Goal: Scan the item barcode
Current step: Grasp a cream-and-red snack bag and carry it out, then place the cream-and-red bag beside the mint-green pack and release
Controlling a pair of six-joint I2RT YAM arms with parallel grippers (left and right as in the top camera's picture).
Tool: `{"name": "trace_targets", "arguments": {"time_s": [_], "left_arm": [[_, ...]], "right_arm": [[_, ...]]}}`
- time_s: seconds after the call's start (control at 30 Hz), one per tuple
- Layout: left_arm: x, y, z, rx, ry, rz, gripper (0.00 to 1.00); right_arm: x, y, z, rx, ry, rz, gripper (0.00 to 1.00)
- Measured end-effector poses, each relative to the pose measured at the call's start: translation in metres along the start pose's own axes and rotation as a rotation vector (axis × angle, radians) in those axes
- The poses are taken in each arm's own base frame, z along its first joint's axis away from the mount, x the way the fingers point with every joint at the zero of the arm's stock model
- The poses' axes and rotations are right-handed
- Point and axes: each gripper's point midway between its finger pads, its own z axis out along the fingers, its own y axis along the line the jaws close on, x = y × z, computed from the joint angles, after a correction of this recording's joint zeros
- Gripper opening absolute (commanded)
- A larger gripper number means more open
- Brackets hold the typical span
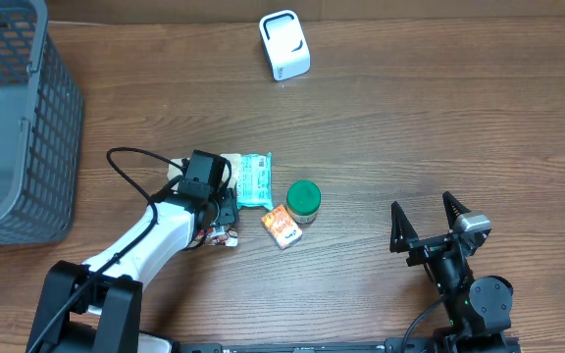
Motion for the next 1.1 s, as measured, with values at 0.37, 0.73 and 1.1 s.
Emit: {"name": "trace_targets", "arguments": {"time_s": [0.37, 0.73, 1.1], "left_arm": [[-0.034, -0.009, -0.054, -0.048, 0.056, 0.039, 0.9], [-0.093, -0.005, -0.108, -0.083, -0.063, 0.017, 1.0], [-0.12, 0.079, -0.114, -0.187, -0.094, -0.196, 1.0]], "right_arm": [[0.0, 0.0, 0.0, 0.0, -0.001, 0.0, 1.0], [0.0, 0.0, 0.0, 0.0, 0.0, 0.0, 1.0], [0.0, 0.0, 0.0, 0.0, 0.0, 0.0, 1.0]]}}
